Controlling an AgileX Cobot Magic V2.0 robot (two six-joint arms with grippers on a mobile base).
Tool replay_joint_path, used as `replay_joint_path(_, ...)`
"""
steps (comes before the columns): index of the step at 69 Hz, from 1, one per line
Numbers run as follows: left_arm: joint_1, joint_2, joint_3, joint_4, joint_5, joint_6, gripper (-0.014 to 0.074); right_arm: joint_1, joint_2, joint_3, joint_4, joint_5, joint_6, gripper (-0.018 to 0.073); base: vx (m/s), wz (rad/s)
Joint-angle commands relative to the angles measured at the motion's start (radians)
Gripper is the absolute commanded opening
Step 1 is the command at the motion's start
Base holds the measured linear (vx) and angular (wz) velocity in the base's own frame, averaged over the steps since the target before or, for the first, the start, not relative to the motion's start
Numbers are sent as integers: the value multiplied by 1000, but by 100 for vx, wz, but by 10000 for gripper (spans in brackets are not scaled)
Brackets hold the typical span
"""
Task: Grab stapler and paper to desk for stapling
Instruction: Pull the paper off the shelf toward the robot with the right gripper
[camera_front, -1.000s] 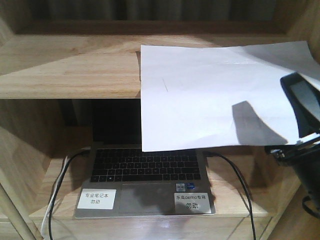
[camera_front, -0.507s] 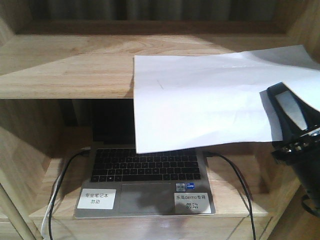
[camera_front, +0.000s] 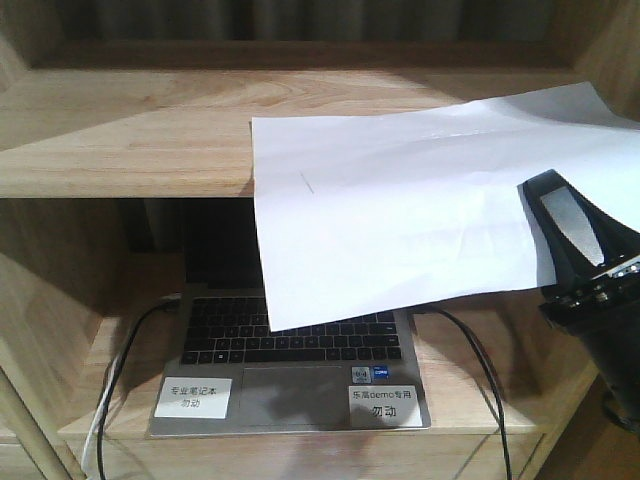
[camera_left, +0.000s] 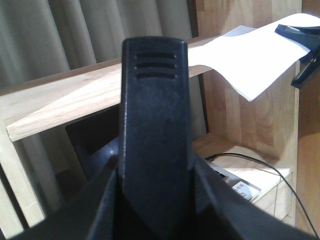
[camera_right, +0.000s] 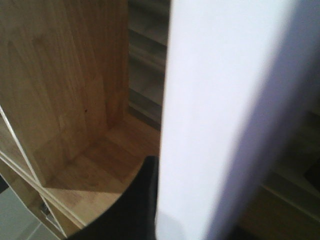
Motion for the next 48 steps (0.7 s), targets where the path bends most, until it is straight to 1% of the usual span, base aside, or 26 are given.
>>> replay_joint_path(1,-9,16,-27,-15,-115,-6,-6,0,-6,-35,-33,-183,-8,-9,0,0)
replay_joint_path(19,-9,16,-27,-15,-115,-6,-6,0,-44,-118,-133,-183,-9,-8,0,0)
replay_joint_path(37,-9,16,-27,-15,-115,-6,-6,-4,-127,-129,-91,-180,-40,-6,0,0)
replay_joint_path(48,-9,16,-27,-15,-115,-6,-6,-4,-158,-129,-90,-175,-42,-6,0,0)
